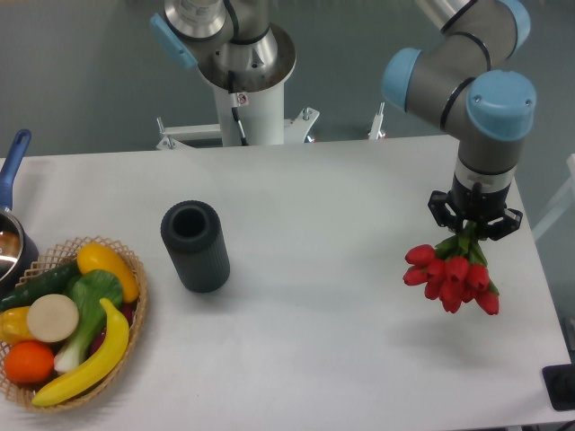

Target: Insert the flowers into the vase

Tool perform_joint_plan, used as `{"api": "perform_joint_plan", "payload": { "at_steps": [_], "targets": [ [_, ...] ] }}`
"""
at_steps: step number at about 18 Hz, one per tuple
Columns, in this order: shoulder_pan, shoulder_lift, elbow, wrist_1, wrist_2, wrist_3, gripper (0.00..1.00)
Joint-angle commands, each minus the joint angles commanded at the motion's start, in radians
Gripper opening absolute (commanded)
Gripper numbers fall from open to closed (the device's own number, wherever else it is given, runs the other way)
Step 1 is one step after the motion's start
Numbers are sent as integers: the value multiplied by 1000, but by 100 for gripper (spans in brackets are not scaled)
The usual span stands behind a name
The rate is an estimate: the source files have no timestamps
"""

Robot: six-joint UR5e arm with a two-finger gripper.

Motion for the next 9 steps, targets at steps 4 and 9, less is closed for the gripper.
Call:
{"api": "perform_joint_plan", "payload": {
  "at_steps": [4, 9],
  "targets": [
    [-2, 5, 0, 0, -9, -5, 0],
    [-15, 15, 2, 15, -130, -17, 0]
  ]
}}
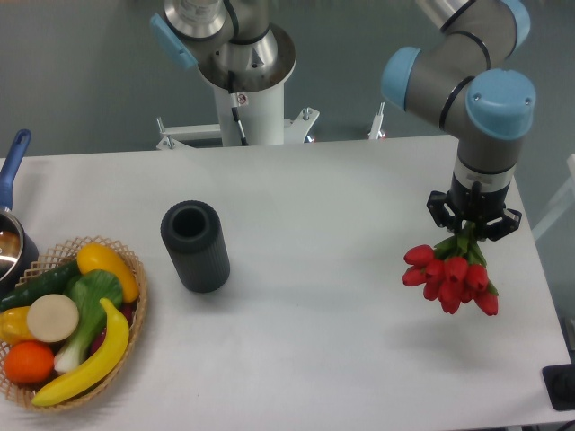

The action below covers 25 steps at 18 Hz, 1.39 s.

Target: Insert the flowers into the vase

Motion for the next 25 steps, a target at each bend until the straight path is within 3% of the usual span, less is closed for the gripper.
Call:
{"api": "perform_joint_plan", "payload": {
  "at_steps": [2, 4, 13, 18, 25],
  "targets": [
    [-11, 23, 0, 11, -88, -63, 0],
    [-34, 26, -2, 63, -193, -129, 0],
    [-130, 15, 60, 83, -493, -287, 0],
    [-156, 47, 35, 196, -658, -350, 0],
    [-160, 97, -8, 210, -967, -341, 1]
  ]
}}
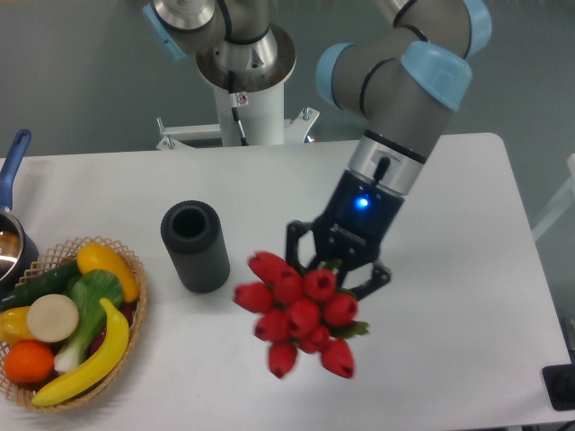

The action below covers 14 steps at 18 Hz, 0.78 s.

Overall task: Insert the flowers into the vase
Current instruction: 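Carry the red tulips over the black vase opening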

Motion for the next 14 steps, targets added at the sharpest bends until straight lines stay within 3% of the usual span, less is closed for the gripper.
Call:
{"api": "perform_joint_plan", "payload": {
  "at_steps": [6, 14],
  "targets": [
    [8, 81, -116, 3, -187, 86, 4],
    [8, 251, -311, 3, -292, 114, 5]
  ]
}}
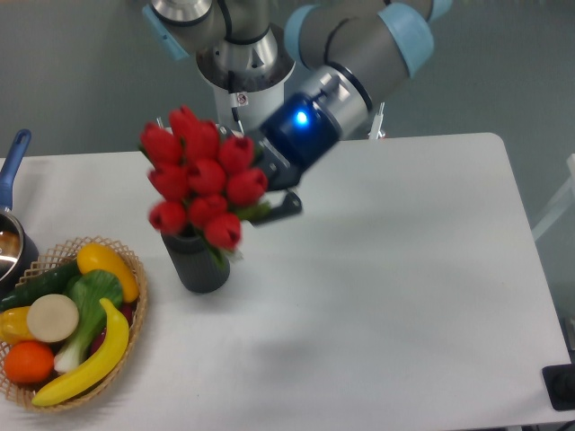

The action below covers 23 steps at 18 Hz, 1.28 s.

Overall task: Insert the flowers into the vase
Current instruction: 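Carry the red tulips over the black vase opening, then lower the tulip stems down into the black vase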

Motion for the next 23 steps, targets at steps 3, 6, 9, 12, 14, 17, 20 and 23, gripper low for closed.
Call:
{"api": "perform_joint_plan", "payload": {
  "at_steps": [3, 6, 9, 12, 14, 17, 20, 23],
  "targets": [
    [0, 54, -71, 2, -15, 2, 6],
    [0, 81, -129, 2, -35, 49, 7],
    [0, 95, -219, 0, -44, 147, 8],
    [0, 92, -243, -2, -45, 178, 8],
    [3, 86, -246, 0, -45, 187, 8],
    [20, 83, -264, 0, -45, 219, 9],
    [21, 80, -304, 0, -43, 261, 11],
    [20, 54, -353, 0, -40, 343, 14]
  ]
}}
